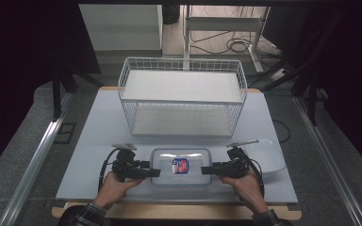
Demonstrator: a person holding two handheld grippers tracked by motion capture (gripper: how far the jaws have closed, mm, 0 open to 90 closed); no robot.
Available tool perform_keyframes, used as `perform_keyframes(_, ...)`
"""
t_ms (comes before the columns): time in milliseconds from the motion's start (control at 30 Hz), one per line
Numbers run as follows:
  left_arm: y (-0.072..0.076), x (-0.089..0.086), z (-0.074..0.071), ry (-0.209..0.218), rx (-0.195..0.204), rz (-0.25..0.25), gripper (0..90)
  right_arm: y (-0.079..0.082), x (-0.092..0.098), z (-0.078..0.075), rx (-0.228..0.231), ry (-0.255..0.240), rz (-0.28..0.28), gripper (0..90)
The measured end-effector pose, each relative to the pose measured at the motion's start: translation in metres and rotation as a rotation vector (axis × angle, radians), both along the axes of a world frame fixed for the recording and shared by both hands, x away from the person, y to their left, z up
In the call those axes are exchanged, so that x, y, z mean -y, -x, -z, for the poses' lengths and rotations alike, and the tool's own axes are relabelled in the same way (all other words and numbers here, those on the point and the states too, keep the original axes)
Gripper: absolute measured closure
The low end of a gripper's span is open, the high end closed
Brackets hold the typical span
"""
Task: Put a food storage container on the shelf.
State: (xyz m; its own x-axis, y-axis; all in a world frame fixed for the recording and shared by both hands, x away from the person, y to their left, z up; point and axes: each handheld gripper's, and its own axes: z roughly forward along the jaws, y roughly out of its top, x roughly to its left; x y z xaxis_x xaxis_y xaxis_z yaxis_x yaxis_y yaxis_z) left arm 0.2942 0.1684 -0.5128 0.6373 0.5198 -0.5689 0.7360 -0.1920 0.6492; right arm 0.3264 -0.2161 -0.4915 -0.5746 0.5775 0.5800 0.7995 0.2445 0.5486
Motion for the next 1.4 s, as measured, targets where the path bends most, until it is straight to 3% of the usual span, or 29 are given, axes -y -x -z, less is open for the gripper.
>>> perform_keyframes(67, 0.005, -0.002, -0.001, 0.018, 0.003, -0.019, 42.5, 0.006, 0.004, -0.003, 0.010, -0.021, 0.008, 44.5)
perform_keyframes(233, 0.011, -0.003, -0.007, 0.033, 0.039, -0.065, 49.6, 0.015, 0.007, -0.007, 0.050, -0.039, 0.037, 51.6)
perform_keyframes(367, 0.011, -0.002, -0.008, 0.030, 0.055, -0.095, 49.6, 0.020, 0.002, -0.013, 0.125, 0.008, 0.042, 51.3)
perform_keyframes(467, 0.011, -0.002, -0.009, 0.031, 0.065, -0.109, 49.6, 0.020, 0.002, -0.011, 0.127, -0.003, 0.053, 51.5)
perform_keyframes(667, 0.010, -0.003, -0.011, 0.027, 0.084, -0.120, 49.5, 0.023, 0.000, -0.016, 0.180, 0.004, 0.059, 52.7)
perform_keyframes(1133, 0.008, -0.007, -0.037, 0.027, 0.154, -0.125, 49.7, 0.019, -0.003, -0.037, 0.262, -0.019, 0.048, 52.8)
perform_keyframes(1400, 0.003, -0.011, -0.058, 0.032, 0.186, -0.132, 50.1, 0.012, -0.006, -0.059, 0.316, -0.028, 0.040, 52.7)
